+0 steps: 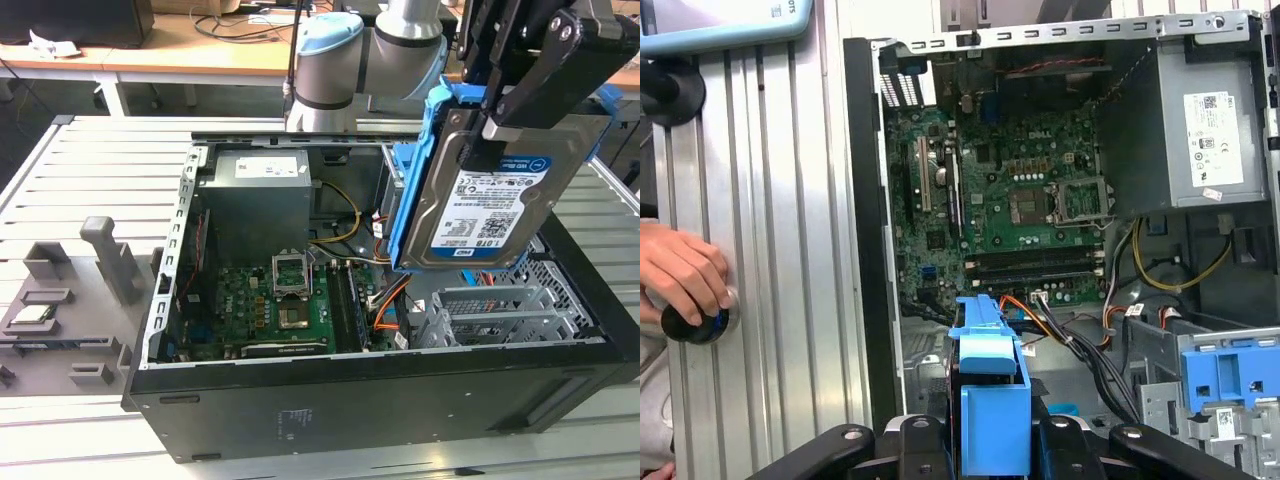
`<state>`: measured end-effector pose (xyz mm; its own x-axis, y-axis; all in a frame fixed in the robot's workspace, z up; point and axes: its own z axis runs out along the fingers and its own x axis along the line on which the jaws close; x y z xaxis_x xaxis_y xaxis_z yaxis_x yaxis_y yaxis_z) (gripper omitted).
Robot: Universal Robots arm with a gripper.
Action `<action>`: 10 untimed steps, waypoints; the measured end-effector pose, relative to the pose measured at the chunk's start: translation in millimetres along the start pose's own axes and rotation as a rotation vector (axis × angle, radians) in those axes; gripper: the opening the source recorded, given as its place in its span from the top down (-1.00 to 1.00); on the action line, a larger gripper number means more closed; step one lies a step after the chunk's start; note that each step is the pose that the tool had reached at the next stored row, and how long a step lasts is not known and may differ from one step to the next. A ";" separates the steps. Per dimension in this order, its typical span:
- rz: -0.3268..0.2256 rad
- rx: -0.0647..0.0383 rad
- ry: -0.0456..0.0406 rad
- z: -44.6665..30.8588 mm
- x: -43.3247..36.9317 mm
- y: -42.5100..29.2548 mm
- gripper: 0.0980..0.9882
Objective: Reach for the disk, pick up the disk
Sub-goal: 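Pick up the disk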
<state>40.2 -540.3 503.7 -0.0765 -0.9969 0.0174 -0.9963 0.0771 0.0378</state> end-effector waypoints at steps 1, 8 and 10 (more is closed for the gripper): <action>0.000 0.000 0.0000 -0.1 -0.2 -3.0 0.40; 0.000 -0.001 0.0000 -0.4 -1.1 -14.6 0.40; 0.000 -0.001 0.0001 -0.5 -1.5 -19.4 0.40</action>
<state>59.7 -540.3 503.4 -0.0765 -0.9969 0.0174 -0.9963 0.0771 0.0386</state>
